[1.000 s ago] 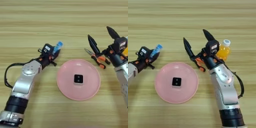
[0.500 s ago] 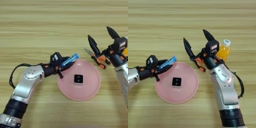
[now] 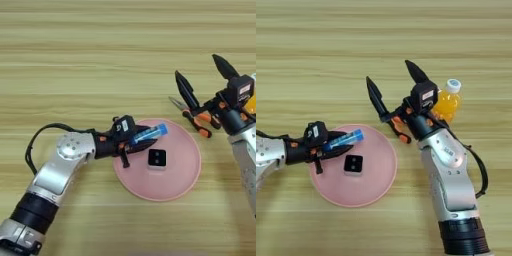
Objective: Move the objects on the table
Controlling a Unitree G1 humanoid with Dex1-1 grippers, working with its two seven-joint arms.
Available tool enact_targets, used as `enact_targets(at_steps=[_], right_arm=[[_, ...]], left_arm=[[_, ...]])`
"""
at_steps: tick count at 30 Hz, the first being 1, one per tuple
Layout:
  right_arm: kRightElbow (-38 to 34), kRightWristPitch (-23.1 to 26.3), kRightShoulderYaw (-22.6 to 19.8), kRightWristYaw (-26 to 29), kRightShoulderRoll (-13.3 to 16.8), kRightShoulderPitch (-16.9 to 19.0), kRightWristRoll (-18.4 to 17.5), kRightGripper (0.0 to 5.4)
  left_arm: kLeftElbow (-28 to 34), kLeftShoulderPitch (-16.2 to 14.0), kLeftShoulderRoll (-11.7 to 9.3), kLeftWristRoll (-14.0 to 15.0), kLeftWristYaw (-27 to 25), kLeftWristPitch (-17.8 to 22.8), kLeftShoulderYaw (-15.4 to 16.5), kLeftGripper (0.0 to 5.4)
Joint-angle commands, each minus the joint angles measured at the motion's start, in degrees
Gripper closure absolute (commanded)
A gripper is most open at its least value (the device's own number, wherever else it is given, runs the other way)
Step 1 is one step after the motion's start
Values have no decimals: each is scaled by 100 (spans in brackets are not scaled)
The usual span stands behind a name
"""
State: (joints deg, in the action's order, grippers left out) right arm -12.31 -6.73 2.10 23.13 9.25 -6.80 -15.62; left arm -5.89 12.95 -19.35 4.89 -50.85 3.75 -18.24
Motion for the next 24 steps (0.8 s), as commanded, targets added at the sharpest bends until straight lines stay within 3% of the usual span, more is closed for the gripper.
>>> enact_targets(at_steps=[1,4,13,17,23,24], right_arm=[[-56,84,18,9,24,4,23,0],[-56,82,21,10,25,7,24,0],[-37,66,18,11,24,3,25,0],[-20,56,16,18,24,-5,23,0],[0,40,10,21,20,-18,22,0],[-1,39,9,20,20,-18,22,0]], left_arm=[[-85,114,-62,-136,30,-155,-20,405],[-79,94,-53,-168,94,-243,0,405],[131,21,-59,-74,46,-408,25,307],[563,-86,-80,55,33,-574,78,271],[1199,-40,124,724,237,-933,632,209],[1276,-15,182,956,212,-893,730,201]])
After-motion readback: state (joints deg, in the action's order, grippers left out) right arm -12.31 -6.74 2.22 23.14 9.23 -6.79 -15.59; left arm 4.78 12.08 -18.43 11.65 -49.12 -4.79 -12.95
